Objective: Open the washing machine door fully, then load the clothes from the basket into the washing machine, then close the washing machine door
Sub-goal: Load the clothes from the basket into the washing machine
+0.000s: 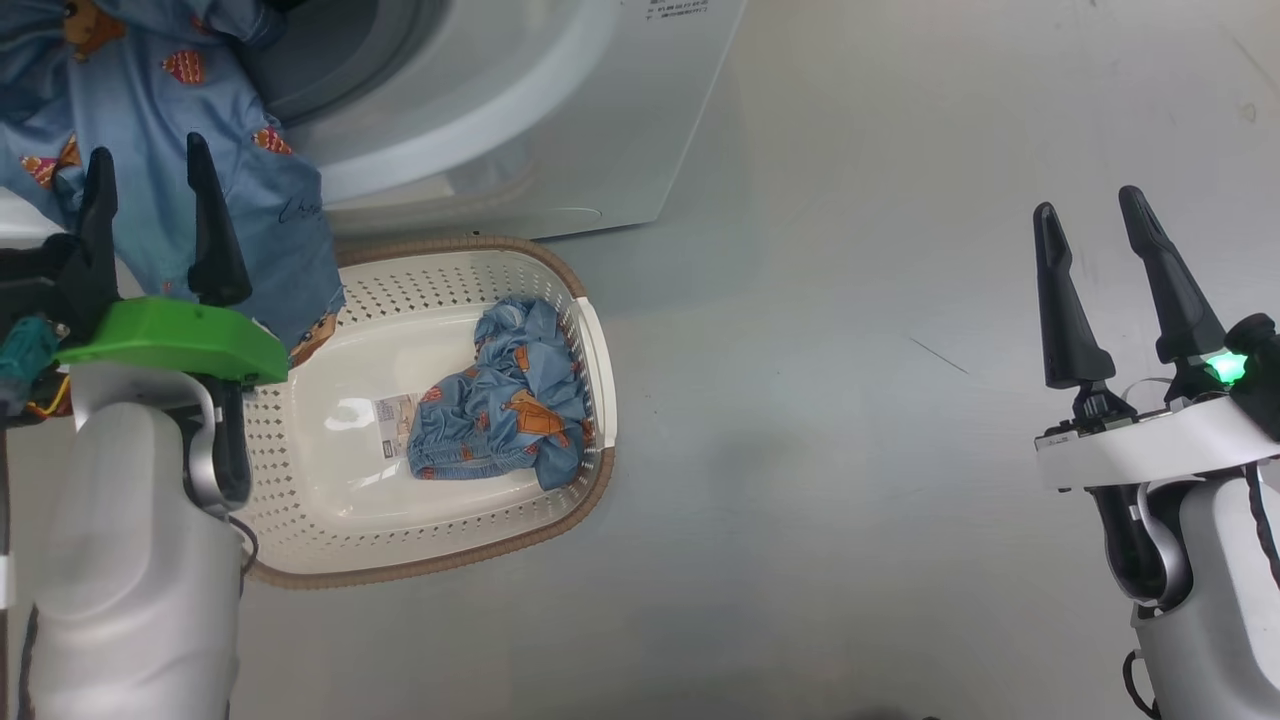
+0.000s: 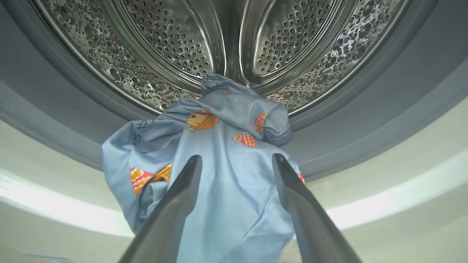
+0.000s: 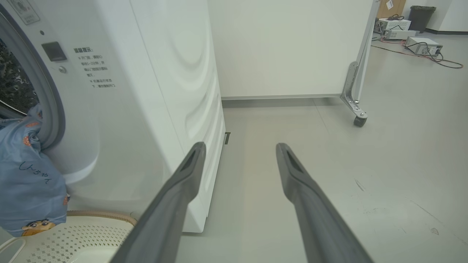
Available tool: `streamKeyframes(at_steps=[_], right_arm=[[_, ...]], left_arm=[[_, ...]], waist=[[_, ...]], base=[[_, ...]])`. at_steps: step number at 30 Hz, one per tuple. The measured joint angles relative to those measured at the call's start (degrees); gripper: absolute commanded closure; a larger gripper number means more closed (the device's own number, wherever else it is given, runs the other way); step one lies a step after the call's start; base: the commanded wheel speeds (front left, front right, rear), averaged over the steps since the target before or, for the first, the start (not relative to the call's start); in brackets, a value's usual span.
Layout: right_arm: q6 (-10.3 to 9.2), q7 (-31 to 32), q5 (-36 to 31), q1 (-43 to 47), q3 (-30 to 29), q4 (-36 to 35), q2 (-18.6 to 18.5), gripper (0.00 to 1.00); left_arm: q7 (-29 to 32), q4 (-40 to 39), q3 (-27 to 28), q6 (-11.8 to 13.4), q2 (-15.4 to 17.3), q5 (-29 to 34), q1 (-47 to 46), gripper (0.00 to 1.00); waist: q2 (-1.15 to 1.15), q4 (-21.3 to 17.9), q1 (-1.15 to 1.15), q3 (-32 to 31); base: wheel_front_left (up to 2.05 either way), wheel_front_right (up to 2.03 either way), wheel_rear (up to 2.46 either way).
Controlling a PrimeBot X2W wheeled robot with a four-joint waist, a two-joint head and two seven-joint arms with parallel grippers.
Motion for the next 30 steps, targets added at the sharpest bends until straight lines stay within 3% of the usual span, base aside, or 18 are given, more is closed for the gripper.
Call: streamKeyframes(at_steps=[19,30], right_arm=[[0.0,0.0,0.0,1.1,0.1,0.1,-0.4,0.0],[0.0,0.0,0.0,1.3,0.1,0.0,-0.5,0.0]], left_arm=[[0.0,-11.0,1.6,0.0,-1.6,1.5,15.0,0.0],[0.0,-14.0,1.5,0.0,-1.8,1.5,18.2,0.0]], waist=[[0.0,0.1,0.0,-1.5],[0.0,-0.2,0.0,-1.4]], base=[[0.0,0.0,0.0],[0.0,0.0,0.0]])
